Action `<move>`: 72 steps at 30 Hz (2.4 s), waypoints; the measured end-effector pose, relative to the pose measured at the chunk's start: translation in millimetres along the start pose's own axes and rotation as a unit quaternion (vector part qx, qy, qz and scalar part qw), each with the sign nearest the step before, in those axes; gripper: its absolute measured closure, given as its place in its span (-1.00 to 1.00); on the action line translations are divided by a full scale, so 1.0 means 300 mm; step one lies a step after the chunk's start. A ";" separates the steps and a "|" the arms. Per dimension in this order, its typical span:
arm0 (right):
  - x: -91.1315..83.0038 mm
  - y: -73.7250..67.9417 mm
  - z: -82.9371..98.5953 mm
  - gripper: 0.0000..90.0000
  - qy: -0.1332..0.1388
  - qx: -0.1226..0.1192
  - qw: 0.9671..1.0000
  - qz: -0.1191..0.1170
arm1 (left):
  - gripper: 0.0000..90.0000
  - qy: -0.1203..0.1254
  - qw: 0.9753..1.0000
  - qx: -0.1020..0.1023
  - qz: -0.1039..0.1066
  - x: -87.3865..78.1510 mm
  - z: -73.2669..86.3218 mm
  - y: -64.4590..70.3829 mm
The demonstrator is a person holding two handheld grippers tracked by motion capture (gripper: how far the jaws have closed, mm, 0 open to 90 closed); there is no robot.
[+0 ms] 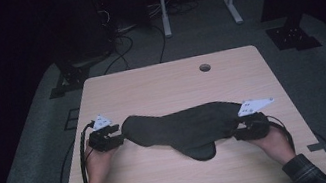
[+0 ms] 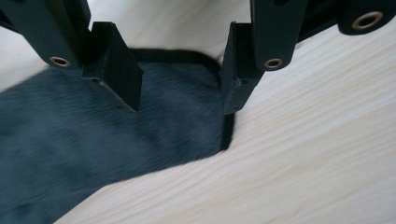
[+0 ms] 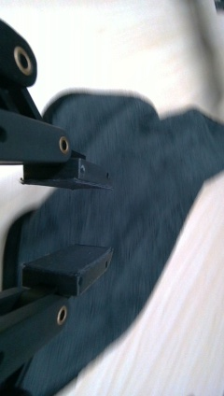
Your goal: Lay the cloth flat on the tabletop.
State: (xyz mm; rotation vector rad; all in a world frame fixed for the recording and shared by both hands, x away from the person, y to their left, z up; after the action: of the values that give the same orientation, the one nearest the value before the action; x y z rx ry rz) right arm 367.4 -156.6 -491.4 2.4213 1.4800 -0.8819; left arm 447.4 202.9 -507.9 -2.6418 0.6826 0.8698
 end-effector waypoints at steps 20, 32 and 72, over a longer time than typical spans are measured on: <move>0.203 -0.169 0.115 0.31 -0.110 -0.093 0.988 -0.053 | 0.64 -0.047 0.999 0.007 0.025 0.091 0.065 -0.002; 0.154 -0.121 0.099 0.83 -0.100 -0.070 0.992 -0.040 | 0.87 -0.010 0.998 -0.017 0.055 0.023 0.016 0.013; -0.274 0.184 -0.370 0.98 0.154 -0.020 0.984 0.083 | 0.89 0.220 0.969 -0.028 0.106 -0.301 -0.463 0.084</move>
State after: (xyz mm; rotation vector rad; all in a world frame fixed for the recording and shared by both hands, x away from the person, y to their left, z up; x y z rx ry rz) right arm 431.2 -198.3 -363.7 2.6954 1.3428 -0.4539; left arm 438.0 158.1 -346.7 -2.8788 1.0749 0.3464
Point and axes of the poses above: each handheld gripper's, and its own axes: x roughly forward along the jaws, z roughly out of its underside, y roughly to its right, the point moved 10 cm from there along x, roughly forward along the jaws, and after that the axes turned 8 degrees about -z, right-handed, at the moved point
